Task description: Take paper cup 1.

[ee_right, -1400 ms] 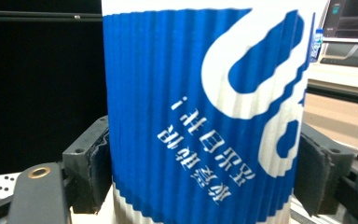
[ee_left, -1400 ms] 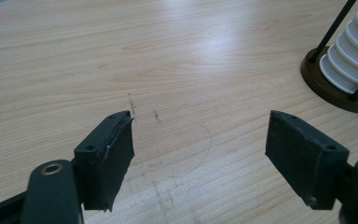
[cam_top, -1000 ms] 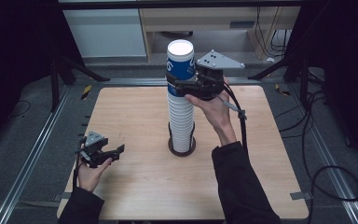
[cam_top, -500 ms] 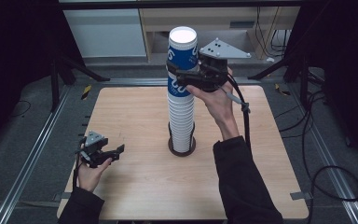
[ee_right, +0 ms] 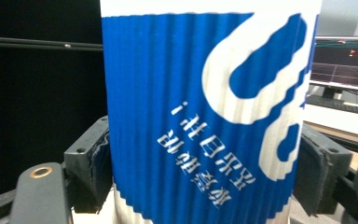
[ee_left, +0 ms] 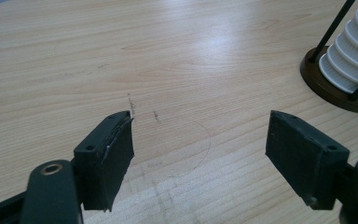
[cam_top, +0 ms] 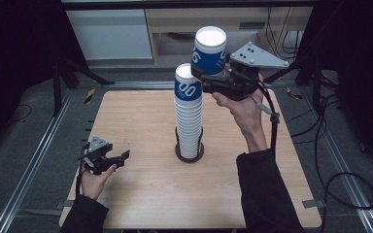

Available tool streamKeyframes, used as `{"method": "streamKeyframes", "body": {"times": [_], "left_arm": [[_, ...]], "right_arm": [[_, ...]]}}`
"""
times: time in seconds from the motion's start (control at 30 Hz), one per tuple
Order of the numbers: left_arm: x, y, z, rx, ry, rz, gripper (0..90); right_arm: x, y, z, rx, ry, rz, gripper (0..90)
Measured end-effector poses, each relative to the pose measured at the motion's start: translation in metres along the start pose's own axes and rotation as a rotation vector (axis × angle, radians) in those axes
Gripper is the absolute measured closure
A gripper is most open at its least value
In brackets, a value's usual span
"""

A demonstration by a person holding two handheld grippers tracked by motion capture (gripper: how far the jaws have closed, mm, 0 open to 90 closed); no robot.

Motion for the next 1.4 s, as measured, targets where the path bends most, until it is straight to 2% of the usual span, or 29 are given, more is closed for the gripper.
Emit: {"method": "streamKeyframes", "body": {"times": [0.3,0.5,0.87,0.93,1.4], "left_arm": [[0.002,0.0,-0.001,0.0,-0.01,0.0,22.6],[0.003,0.001,-0.002,0.003,-0.006,0.006,22.6],[0.005,0.001,-0.002,0.002,-0.018,0.008,22.6],[0.005,0.001,-0.003,0.003,-0.018,0.01,22.6],[0.012,0.002,-0.008,0.015,-0.037,0.035,22.6]], "right_arm": [[0.021,0.03,0.013,-0.01,-0.006,0.046,20.8],[0.033,0.047,0.028,-0.019,-0.023,0.07,20.8],[0.056,0.068,0.062,-0.074,-0.053,0.116,20.8],[0.059,0.071,0.068,-0.085,-0.047,0.12,20.8],[0.064,0.09,0.116,-0.181,-0.057,0.067,20.7]]}}
Point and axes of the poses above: each handheld gripper's, and its own axes: y roughly backward along the jaws, z roughly out of its underside, x roughly to its right, the point moved 2 cm from there along -y, roughly forward along the jaws, and after that the axes turned 10 degrees about -y, right-handed, at the moved point
